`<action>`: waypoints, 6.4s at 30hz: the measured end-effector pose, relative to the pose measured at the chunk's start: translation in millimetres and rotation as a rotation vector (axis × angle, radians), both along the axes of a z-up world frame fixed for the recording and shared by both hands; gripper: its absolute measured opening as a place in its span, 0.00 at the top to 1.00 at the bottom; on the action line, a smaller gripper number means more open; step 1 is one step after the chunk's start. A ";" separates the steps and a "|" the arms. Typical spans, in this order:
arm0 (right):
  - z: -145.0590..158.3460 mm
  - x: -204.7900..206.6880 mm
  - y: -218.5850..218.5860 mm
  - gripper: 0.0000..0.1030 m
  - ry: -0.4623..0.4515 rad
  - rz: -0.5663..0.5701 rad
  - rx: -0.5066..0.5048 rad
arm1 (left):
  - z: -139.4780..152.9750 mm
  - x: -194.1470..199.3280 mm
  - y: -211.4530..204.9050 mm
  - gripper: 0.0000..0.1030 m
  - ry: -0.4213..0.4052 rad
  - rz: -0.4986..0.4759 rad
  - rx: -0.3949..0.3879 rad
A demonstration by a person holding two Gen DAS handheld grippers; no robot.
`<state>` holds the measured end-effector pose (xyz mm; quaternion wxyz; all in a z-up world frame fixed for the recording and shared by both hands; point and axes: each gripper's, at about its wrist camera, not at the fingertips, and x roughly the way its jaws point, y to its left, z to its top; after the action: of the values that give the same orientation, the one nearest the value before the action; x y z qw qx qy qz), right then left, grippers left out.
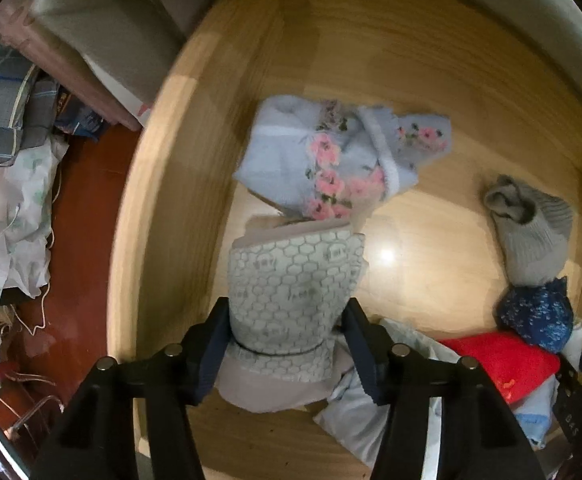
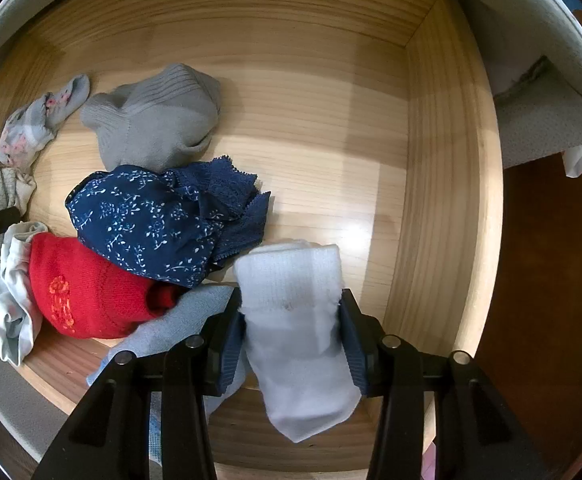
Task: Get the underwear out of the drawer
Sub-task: 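Close the left tool on the grey hexagon-print underwear in the drawer, then lift the grey hexagon-print underwear with the left tool over the white box, then lower the grey underwear into the white box and open the left tool, then lift the white sock with the right tool over the white box while the left tool returns to the drawer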
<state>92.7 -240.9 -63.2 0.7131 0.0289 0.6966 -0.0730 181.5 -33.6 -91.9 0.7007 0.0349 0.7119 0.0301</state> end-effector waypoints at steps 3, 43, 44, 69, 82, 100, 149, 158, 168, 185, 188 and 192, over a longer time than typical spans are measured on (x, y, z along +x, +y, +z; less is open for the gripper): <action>-0.3 0.2 0.8 0.58 -0.001 0.000 0.001 | -1.4 2.6 -3.1 0.43 0.013 -0.016 0.015; -2.3 -0.5 -2.3 0.62 -0.036 -0.018 0.012 | 53.9 -28.9 55.0 0.53 -0.148 -0.103 -0.094; -1.6 0.0 -3.2 0.62 -0.035 -0.017 0.011 | 57.1 -29.6 55.0 0.53 -0.155 -0.105 -0.094; -0.3 -0.3 -2.4 0.62 -0.042 -0.020 0.015 | 188.2 -24.4 41.0 0.53 -0.402 -0.215 -0.142; -2.5 0.8 -12.2 0.62 -0.043 -0.035 0.036 | 307.5 25.7 7.4 0.53 -0.647 -0.290 -0.164; -1.4 3.5 -27.4 0.61 -0.049 -0.044 0.040 | 290.9 140.2 -80.2 0.53 -0.628 -0.347 -0.169; -2.8 5.9 -23.0 0.61 -0.045 -0.045 0.031 | 240.3 19.7 23.4 0.40 -0.562 -0.252 -0.077; 0.1 4.3 -20.5 0.61 -0.058 -0.053 0.032 | 145.1 -21.7 39.0 0.40 -0.429 -0.211 -0.025; 6.2 -0.1 -18.6 0.62 -0.096 -0.051 0.026 | 83.6 -44.1 43.2 0.40 -0.392 -0.127 -0.018; 72.4 -0.4 -21.0 0.62 -0.199 -0.020 0.061 | 68.3 -59.2 43.4 0.40 -0.429 -0.120 -0.011; 106.9 2.6 -20.1 0.62 -0.231 0.001 0.058 | 69.8 -59.4 46.9 0.40 -0.435 -0.099 -0.035; 161.3 7.2 -19.8 0.62 -0.293 0.027 0.059 | 70.5 -58.9 51.0 0.40 -0.437 -0.085 -0.050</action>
<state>99.9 -260.7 98.1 0.8068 0.0508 0.5875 -0.0380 122.6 17.4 -21.4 0.8397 0.0401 0.5415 -0.0103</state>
